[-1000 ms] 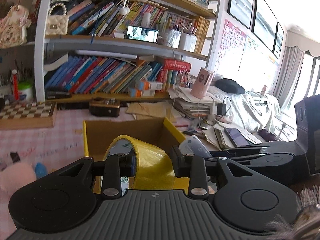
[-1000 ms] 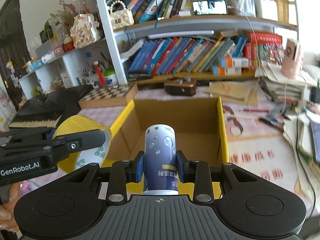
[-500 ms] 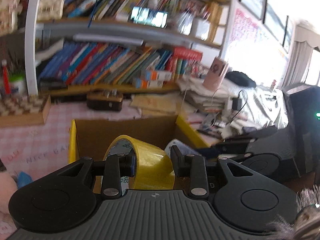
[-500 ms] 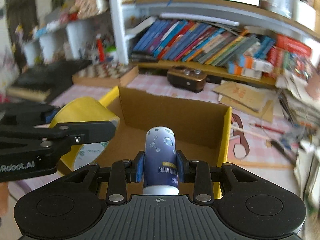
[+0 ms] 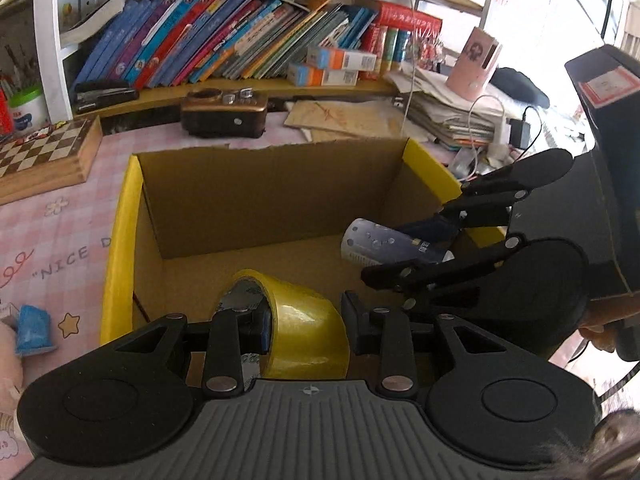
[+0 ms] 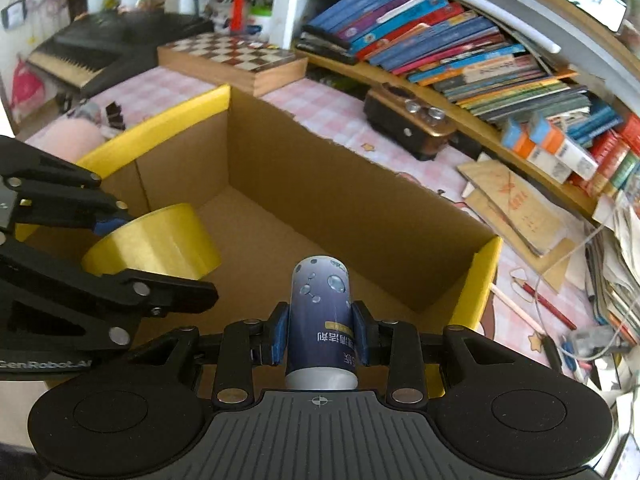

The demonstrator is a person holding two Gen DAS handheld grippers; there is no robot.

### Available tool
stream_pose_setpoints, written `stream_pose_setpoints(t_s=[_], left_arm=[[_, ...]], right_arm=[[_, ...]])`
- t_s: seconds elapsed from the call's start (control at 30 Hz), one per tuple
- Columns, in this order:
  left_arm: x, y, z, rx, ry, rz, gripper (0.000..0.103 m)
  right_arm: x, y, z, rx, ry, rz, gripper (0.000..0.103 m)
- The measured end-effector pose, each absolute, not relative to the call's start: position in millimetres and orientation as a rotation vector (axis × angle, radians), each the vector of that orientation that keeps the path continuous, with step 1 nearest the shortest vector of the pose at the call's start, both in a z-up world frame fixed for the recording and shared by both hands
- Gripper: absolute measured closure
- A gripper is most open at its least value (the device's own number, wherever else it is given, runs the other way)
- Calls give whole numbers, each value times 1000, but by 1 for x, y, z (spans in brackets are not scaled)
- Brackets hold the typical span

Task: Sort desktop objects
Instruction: 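Open both grippers to drop the tape and bottle into the box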

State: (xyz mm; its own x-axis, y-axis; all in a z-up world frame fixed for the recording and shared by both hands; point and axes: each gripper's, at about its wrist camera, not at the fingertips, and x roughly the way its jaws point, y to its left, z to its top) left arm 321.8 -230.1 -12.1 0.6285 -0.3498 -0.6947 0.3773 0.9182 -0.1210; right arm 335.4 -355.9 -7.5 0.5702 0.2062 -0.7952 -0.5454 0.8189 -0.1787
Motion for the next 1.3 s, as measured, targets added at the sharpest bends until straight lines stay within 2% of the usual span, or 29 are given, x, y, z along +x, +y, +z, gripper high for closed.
stream_pose_setpoints(t_s=[0.13, 0.23, 0.27, 0.3, 0.37, 0.47, 0.57, 0.63, 0.77, 0.87, 1.03, 1.3], left_arm=[[322, -230, -14, 45, 791, -405, 70], [322, -230, -13, 51, 780, -392, 64], [322, -229, -13, 44, 779, -388, 59], [321, -228, -12, 43, 762, -377, 48], [317, -226, -7, 38, 716, -379, 42], [310, -224, 3, 32, 660, -368, 22], [301, -223, 15, 40, 595, -374, 19], [295, -223, 23, 51, 568, -370, 15], [279, -225, 36, 91, 515, -327, 0], [264, -224, 42, 112, 491, -276, 0], [241, -212, 50, 95, 459, -221, 0], [213, -183, 50, 27, 463, -109, 0]], right_arm=[[333, -353, -11, -454, 866, 467, 70], [335, -356, -9, -435, 860, 471, 70], [335, -357, -8, -433, 850, 466, 70], [334, -357, -7, -436, 838, 459, 70], [334, -360, -3, -426, 818, 444, 70], [333, -367, 5, -386, 795, 429, 69], [328, -373, 17, -340, 754, 410, 68], [324, -377, 25, -309, 723, 393, 63], [310, -385, 41, -238, 657, 365, 63], [295, -389, 51, -201, 596, 332, 62], [262, -398, 58, -139, 506, 250, 52], [217, -408, 55, -22, 453, 107, 44]])
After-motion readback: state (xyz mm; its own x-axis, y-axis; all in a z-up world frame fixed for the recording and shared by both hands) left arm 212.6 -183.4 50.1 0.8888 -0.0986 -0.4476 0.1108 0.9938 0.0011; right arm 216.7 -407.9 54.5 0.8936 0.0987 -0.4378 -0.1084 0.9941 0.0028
